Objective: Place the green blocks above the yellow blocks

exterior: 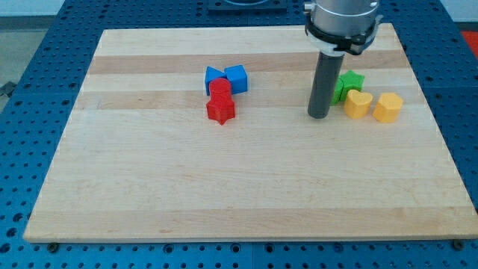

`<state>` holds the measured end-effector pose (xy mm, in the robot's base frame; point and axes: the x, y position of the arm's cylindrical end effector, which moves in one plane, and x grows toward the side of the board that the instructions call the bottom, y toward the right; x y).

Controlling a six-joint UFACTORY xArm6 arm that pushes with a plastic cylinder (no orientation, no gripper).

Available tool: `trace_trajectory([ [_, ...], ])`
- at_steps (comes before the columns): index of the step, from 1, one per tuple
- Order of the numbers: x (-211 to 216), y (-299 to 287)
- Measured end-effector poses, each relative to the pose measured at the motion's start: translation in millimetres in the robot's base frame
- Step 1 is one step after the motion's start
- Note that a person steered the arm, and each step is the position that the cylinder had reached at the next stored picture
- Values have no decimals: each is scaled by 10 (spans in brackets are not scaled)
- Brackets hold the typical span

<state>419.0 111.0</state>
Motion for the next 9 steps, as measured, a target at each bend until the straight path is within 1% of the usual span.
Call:
trace_trajectory([
  [2, -96, 320],
  [4, -24, 411],
  [6, -22, -349],
  [7, -157, -354],
  [9, -481, -153],
])
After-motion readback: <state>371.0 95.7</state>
